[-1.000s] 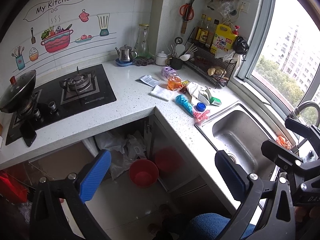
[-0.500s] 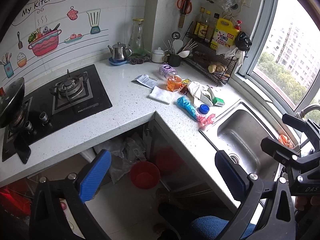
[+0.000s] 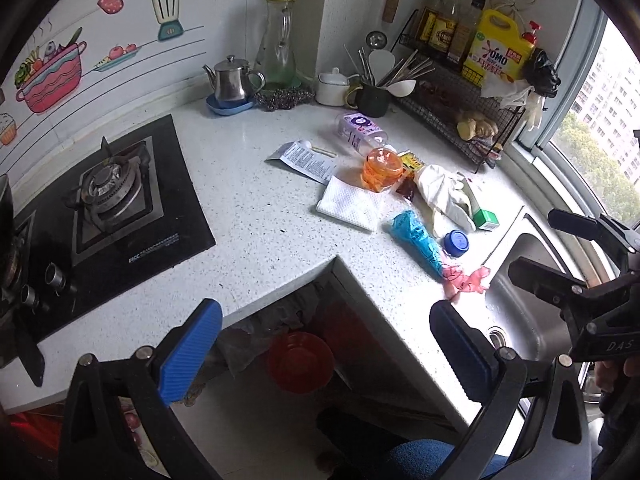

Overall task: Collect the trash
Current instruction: 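Grasp the blue-and-pink plastic bag with the right gripper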

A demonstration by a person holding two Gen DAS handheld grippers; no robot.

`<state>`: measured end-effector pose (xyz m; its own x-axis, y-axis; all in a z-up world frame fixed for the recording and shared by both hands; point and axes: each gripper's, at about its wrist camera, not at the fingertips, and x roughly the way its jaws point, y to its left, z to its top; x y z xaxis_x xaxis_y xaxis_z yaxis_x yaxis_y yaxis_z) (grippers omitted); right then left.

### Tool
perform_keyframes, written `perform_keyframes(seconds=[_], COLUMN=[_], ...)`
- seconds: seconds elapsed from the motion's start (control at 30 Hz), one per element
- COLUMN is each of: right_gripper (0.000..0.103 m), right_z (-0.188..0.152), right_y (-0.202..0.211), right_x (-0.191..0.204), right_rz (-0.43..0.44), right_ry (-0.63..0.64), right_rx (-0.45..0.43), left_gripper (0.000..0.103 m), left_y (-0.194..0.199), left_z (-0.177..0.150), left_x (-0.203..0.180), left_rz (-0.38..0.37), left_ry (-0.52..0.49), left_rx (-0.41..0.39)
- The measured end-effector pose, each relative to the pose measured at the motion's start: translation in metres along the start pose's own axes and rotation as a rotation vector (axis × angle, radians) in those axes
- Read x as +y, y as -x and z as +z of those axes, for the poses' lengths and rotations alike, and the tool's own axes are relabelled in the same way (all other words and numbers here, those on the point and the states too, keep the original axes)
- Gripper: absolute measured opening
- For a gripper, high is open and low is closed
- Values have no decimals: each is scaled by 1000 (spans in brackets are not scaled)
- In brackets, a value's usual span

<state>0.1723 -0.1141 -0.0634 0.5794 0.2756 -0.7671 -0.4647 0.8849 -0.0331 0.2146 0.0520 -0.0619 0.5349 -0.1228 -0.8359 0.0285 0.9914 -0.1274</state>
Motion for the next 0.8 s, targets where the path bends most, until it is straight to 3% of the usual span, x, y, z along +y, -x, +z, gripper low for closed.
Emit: perform_keyframes(seconds=[0.13,0.2,0.27,0.5,0.57,0.8], right_gripper=[102,97,84,62,49,48], right_z=[15,20,22,22,19,17], right_y=[-45,-68,-91,-156,-170,-189], right_x=[-23,-33,-40,-58,-64,-73], right_rz=[45,61,88,111,134,97], right_ry=[-10,-8,-11,13,-6,-5], right_rx=[78,126,184,334,372,418], left_gripper=[103,103,103,103,103,103], left_y=[-42,-64,-85,-135,-145,-164], left_z=[22,31,38,46,44,38], left_x=[1,-1,-3,-8,-9,-6], left_rz=[-31,-26,-16,-35,-35,-21], left_ry=[3,2,3,-2,-4,2], left_rx=[61,96,134,231,255,310])
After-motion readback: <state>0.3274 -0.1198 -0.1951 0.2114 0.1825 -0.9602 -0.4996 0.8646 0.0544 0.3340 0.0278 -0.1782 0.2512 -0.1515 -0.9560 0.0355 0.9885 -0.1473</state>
